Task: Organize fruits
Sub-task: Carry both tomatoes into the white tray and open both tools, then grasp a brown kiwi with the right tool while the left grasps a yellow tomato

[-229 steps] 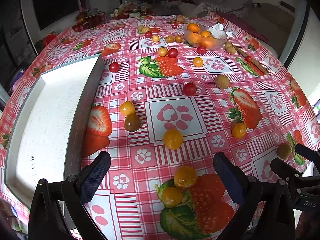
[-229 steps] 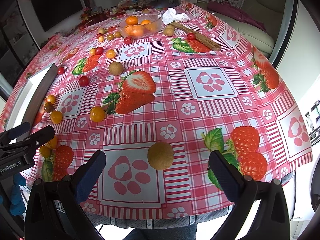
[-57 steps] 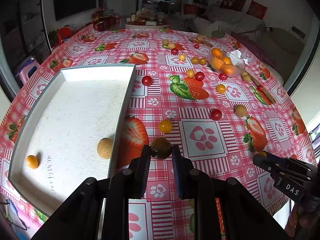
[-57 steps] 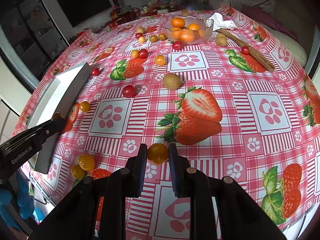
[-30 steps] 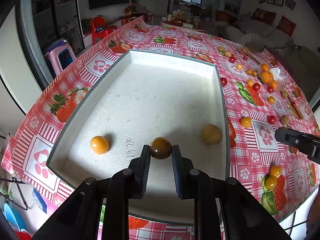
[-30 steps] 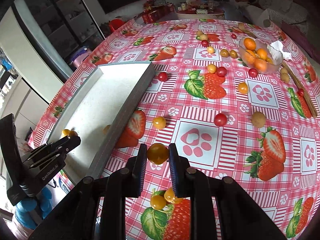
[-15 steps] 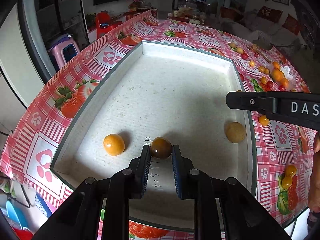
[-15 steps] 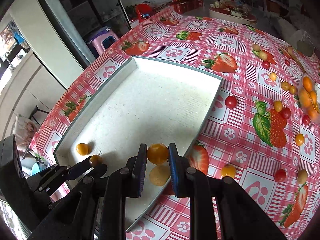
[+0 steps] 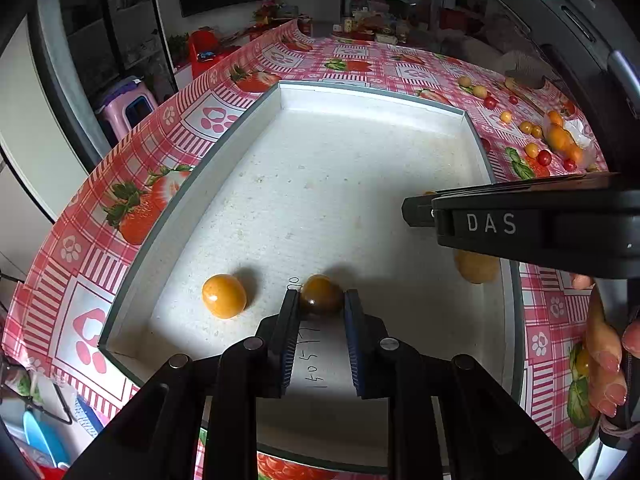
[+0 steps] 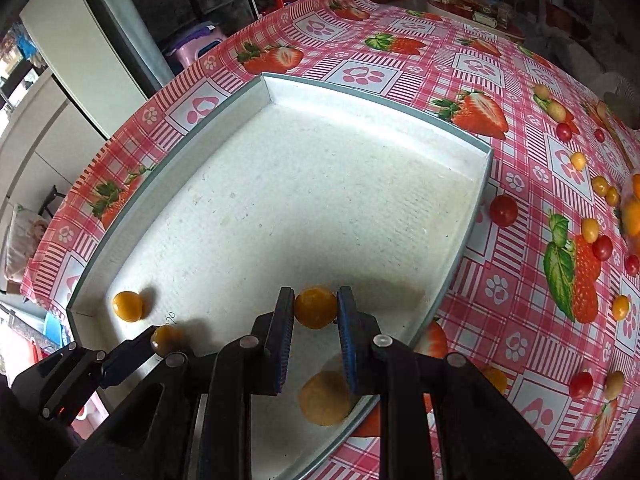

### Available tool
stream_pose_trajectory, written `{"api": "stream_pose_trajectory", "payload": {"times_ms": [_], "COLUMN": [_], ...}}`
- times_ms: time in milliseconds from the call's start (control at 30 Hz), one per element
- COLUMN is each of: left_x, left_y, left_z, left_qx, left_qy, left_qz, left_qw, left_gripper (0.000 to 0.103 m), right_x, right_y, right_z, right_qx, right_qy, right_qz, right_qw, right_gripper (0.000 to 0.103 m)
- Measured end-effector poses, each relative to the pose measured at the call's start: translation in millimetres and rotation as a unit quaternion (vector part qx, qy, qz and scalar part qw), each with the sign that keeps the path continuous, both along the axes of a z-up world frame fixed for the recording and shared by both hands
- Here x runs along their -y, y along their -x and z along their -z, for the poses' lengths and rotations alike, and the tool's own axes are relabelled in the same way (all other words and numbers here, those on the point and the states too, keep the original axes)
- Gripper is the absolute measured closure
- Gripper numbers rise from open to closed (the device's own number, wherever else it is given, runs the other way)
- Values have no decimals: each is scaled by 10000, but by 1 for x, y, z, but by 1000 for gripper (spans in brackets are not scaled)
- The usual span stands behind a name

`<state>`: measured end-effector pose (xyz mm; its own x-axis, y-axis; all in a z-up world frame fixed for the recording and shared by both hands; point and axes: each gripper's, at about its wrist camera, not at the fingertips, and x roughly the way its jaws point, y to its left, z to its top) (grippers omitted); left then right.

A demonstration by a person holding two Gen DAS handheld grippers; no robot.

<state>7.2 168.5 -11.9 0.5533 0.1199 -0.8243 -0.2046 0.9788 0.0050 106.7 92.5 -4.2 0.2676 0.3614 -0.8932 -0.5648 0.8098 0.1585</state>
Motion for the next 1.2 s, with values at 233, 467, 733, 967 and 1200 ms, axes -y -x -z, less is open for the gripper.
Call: {"api": "stream_pose_trajectory", "payload": {"times_ms": [233,467,733,967,1200], "left_x": [2,4,24,67,118], "left_y": [0,9,12,6,-11], "left_z": [-3,-13,-24,-38,-40], "left_qx": [-25,172,261,384,360], "left_qy": [-155,-260,-365,-400,-293], "left_qz": [-47,-35,157,637,1179], "left_qw": [9999,9995,9989,9964,9919], "left_gripper": [27,26,26,26,26], "right_x": [4,34,111,192,253], "right_y": [-5,2,12,27,40], "right_z": [-3,-33,-46,-29,-7], "right_qx": [-165,128,283,250,189], "right_qy": [-221,-719,-880,-713,-541], "right_qz": [66,299,949,1721,2291], "right_qw": [9996,9969,9912,9822,9717], "right_gripper": [64,29,25,25,25]}}
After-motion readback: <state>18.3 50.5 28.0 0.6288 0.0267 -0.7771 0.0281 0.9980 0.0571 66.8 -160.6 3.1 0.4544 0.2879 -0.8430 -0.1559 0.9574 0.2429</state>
